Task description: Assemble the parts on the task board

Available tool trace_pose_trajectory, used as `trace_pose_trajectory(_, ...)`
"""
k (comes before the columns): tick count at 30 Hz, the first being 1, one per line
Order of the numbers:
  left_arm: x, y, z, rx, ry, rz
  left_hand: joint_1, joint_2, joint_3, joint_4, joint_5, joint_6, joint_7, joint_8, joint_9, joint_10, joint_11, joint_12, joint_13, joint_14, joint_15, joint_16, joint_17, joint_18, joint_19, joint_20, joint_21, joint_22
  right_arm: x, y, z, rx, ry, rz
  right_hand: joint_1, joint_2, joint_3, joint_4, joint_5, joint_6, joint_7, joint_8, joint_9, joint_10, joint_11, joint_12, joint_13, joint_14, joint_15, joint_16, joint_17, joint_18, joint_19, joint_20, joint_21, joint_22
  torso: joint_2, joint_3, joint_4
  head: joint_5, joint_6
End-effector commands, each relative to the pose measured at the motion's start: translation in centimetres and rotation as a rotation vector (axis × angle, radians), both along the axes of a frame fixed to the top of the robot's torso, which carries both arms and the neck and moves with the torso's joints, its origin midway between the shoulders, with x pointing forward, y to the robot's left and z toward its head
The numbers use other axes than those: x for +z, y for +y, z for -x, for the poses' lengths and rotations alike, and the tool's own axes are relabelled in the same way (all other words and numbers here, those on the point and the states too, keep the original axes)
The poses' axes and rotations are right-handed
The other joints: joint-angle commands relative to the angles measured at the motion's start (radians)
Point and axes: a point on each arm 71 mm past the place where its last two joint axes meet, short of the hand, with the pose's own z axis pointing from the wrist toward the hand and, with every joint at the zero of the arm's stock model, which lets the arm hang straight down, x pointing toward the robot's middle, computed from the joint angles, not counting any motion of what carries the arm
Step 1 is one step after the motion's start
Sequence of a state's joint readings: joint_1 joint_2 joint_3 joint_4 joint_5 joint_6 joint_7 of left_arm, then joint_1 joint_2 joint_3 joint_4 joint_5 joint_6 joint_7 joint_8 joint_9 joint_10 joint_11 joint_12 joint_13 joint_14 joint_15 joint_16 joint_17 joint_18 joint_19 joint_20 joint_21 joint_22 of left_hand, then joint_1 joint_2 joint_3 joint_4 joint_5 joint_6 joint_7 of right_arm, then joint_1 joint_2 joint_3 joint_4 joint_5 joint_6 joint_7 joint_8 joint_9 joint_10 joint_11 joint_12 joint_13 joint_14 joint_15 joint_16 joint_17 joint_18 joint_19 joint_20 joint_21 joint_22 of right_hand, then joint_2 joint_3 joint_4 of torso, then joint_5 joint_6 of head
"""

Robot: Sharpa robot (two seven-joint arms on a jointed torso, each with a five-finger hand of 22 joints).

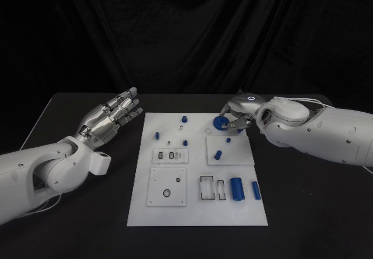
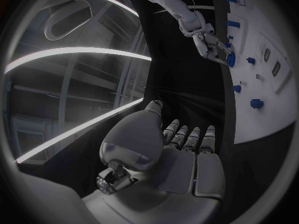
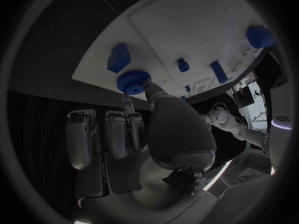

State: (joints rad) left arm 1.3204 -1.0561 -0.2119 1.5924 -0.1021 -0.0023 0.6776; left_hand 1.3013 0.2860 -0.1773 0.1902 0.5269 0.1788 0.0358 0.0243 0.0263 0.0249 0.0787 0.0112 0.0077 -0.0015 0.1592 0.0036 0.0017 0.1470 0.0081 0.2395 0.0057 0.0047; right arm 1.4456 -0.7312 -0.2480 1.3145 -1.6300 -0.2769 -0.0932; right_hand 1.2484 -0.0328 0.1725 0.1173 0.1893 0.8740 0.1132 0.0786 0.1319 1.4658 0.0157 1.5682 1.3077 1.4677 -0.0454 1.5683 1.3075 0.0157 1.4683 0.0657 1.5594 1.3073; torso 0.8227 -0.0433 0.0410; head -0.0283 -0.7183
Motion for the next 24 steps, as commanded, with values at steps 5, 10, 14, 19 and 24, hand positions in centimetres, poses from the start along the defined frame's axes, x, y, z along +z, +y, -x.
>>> trace_pose_trajectory(5,0.84,-0.16,0.29,-0.024,-0.1,0.069,0.009,0.002,0.001,-0.002,0.005,0.001,0.006,0.005,0.002,0.004,0.001,-0.003,0.0,0.001,0.007,-0.004,-0.002,0.004,0.0,0.006,0.002,0.001,-0.28,-0.04,-0.12,-0.017,0.003,0.011,0.02,0.004,0.009,-0.02,0.037,0.034,0.006,0.009,0.009,0.105,0.013,0.003,0.263,0.103,0.014,0.003,0.263,-0.01,0.089,0.012,-0.006,0.253,0.0,-0.0003,-0.0001,0.001,0.0)
trace_pose_trajectory(10,0.82,-0.21,0.27,-0.027,-0.099,0.07,0.009,0.003,0.002,-0.003,0.005,0.0,0.007,0.005,0.002,0.004,0.001,-0.003,0.0,0.001,0.008,-0.004,-0.002,0.004,0.0,0.006,0.002,0.002,-0.51,0.07,-0.12,-0.014,0.007,0.012,0.051,0.004,0.03,-0.046,0.093,0.074,0.003,0.02,0.024,0.105,0.012,0.003,0.263,0.103,0.013,0.003,0.263,-0.01,0.088,0.013,-0.006,0.253,0.0,-0.0002,-0.0001,0.002,0.0)
trace_pose_trajectory(14,0.81,-0.24,0.25,-0.029,-0.098,0.07,0.009,0.003,0.002,-0.003,0.005,0.0,0.007,0.005,0.002,0.004,0.001,-0.003,0.0,0.001,0.008,-0.004,-0.002,0.004,0.0,0.006,0.002,0.002,-0.66,0.08,-0.12,-0.011,0.009,0.012,0.075,0.001,0.055,-0.073,0.165,0.117,0.0,0.035,0.048,0.105,0.013,0.003,0.263,0.103,0.014,0.003,0.263,-0.009,0.087,0.013,-0.008,0.253,0.0,-0.0005,0.0002,0.003,0.0)
trace_pose_trajectory(19,0.79,-0.19,0.23,-0.029,-0.097,0.07,0.009,0.003,0.004,-0.004,0.005,-0.001,0.009,0.005,0.001,0.003,0.002,-0.003,0.0,0.002,0.009,-0.004,-0.002,0.004,0.0,0.007,0.002,0.002,-0.65,0.24,0.05,0.007,-0.004,-0.002,0.089,-0.001,0.073,-0.1,0.234,0.159,-0.008,0.068,0.087,0.105,0.013,0.003,0.263,0.103,0.013,0.003,0.263,-0.009,0.088,0.013,-0.008,0.253,0.0,-0.0003,-0.0003,0.007,0.0)
trace_pose_trajectory(24,0.79,-0.09,0.25,-0.027,-0.097,0.07,0.009,0.003,0.004,-0.004,0.005,-0.001,0.009,0.005,0.001,0.003,0.002,-0.003,0.0,0.002,0.009,-0.004,-0.002,0.004,0.0,0.007,0.002,0.002,-0.33,0.75,0.51,0.042,-0.036,-0.034,0.085,-0.002,0.075,-0.103,0.25,0.164,-0.009,0.076,0.101,0.105,0.014,0.003,0.263,0.103,0.014,0.003,0.263,-0.01,0.09,0.013,-0.004,0.255,0.0,-0.0004,0.0001,0.015,0.005)
